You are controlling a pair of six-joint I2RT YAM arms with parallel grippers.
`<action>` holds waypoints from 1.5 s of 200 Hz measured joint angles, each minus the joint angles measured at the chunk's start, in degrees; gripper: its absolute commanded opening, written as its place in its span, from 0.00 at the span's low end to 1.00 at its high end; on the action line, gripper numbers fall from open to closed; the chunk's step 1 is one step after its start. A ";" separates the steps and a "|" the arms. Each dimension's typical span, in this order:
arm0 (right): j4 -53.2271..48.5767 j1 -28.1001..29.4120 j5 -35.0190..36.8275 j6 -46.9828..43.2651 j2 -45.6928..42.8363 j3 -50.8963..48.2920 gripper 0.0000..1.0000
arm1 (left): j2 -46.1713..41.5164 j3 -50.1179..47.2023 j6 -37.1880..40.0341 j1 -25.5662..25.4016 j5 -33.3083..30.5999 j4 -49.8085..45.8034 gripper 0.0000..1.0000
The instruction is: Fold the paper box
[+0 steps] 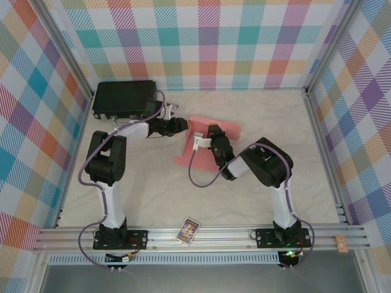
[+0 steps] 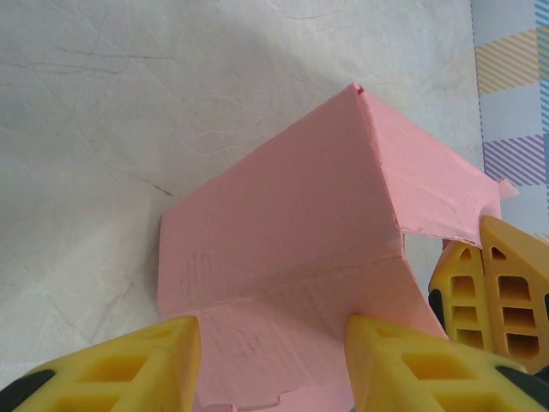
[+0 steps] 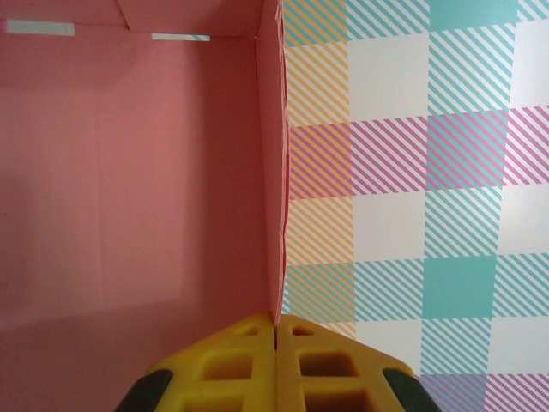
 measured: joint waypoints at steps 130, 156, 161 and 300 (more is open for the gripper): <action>-0.92 -0.02 1.55 0.22 -0.02 0.24 0.00 | 1.66 -0.83 -0.20 -1.55 -2.47 5.40 0.43; -1.07 -0.02 1.62 0.20 -0.02 0.31 0.00 | 0.04 -4.46 -0.24 -1.55 -5.38 6.36 0.52; -1.05 -0.02 1.62 0.22 -0.02 0.31 0.00 | -0.72 -5.60 -0.04 -1.55 -6.25 6.23 0.53; -1.11 0.15 1.14 0.15 -0.02 0.50 0.00 | -18.93 -21.09 -4.20 -1.86 -12.26 9.66 0.27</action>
